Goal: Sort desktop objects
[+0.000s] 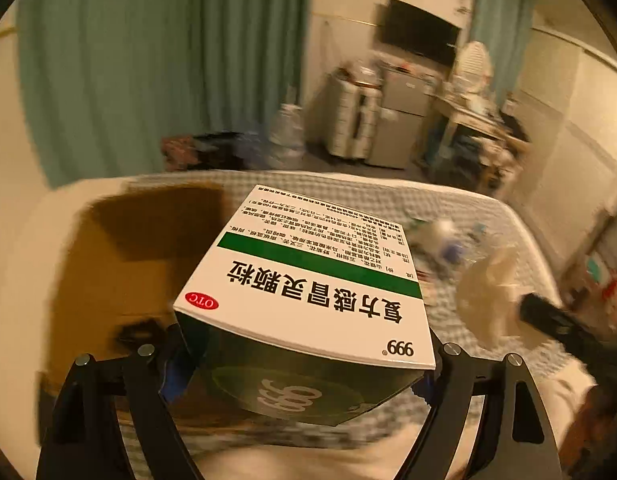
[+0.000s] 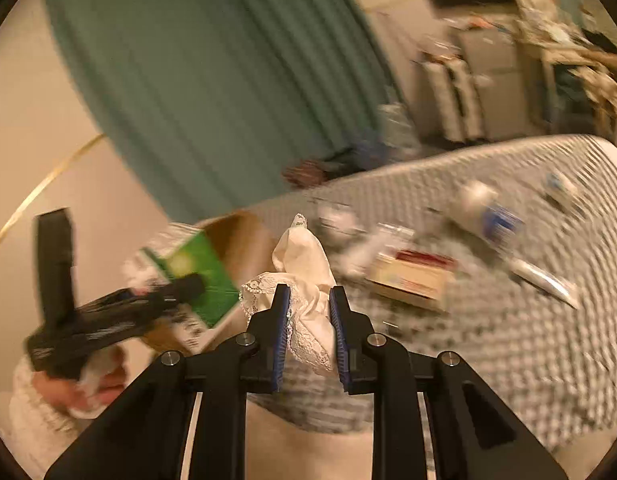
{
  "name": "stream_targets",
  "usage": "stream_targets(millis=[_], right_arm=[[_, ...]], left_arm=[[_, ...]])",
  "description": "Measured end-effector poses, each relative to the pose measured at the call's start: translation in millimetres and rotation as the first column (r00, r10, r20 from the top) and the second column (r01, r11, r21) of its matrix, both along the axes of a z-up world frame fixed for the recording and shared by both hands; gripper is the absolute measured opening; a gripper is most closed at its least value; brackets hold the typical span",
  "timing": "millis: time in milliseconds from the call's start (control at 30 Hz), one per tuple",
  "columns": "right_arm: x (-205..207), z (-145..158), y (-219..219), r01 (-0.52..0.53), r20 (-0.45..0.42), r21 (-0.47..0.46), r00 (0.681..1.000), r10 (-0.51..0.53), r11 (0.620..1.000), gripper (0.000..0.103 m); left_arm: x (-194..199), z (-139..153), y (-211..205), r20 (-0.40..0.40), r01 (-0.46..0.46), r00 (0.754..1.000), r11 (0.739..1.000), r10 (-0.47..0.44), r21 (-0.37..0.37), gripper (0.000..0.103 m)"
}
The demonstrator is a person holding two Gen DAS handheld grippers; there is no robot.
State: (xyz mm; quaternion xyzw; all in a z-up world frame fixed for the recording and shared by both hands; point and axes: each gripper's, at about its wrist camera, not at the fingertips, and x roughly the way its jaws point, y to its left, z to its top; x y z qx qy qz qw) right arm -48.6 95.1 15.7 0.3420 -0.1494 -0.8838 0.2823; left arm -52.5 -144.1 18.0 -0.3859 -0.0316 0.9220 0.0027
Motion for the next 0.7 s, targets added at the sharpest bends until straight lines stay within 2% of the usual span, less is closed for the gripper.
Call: stream_targets(millis=[100, 167, 267, 367, 433, 467, 500, 600, 700], right_arm=[[-10.5, 9.3, -54.7, -0.091, 0.004, 0.001, 0.996, 0.091, 0.996, 0.021], [-18.5, 10.6, -95.4, -0.155, 0.011, 0.020, 0.988, 0.155, 0.988, 0.021], [-26.7, 4.9, -134.4, -0.204, 0.023, 0.058, 0.979, 0.203, 0.977, 0.021], [-43.8, -7.8, -162.7, -0.215, 0.058, 0.086, 0.976, 0.211, 0.973, 0.021], [-54.5, -11.1, -171.4, -0.192, 0.071, 0.070, 0.980, 0.188, 0.979, 0.041], [-58.3, -10.2, -172.1, -0.155, 0.063, 0.065, 0.987, 0.151, 0.986, 0.073], [-55.7, -7.3, -171.0, -0.127, 0.041, 0.061, 0.991, 0.125, 0.990, 0.087], [-50.6, 7.7, -154.9, -0.092, -0.069, 0.088, 0.993, 0.098, 0.992, 0.086], [-41.2, 14.3, -122.0, -0.023, -0.176, 0.155, 0.983, 0.050, 0.988, 0.087]], left_arm=[[2.6, -4.9, -36.6, 0.015, -0.064, 0.998, 0.998, 0.064, -0.020, 0.086], [8.7, -12.7, -68.1, 0.016, -0.138, 0.990, 0.990, 0.138, -0.013, 0.086], [12.1, -24.8, -94.2, 0.033, -0.161, 0.987, 0.987, 0.160, 0.009, 0.086], [12.9, -30.2, -109.7, 0.004, -0.182, 0.983, 0.983, 0.182, -0.013, 0.087], [12.1, -33.0, -116.8, -0.004, -0.186, 0.983, 0.983, 0.186, -0.003, 0.094], [10.3, -33.9, -118.2, -0.002, -0.191, 0.982, 0.982, 0.191, -0.005, 0.102], [9.6, -33.4, -118.2, -0.001, -0.204, 0.979, 0.979, 0.204, -0.018, 0.103], [11.2, -32.1, -110.0, -0.019, -0.215, 0.977, 0.974, 0.214, -0.071, 0.103], [15.0, -28.6, -93.2, -0.042, -0.198, 0.980, 0.978, 0.196, -0.062, 0.103]])
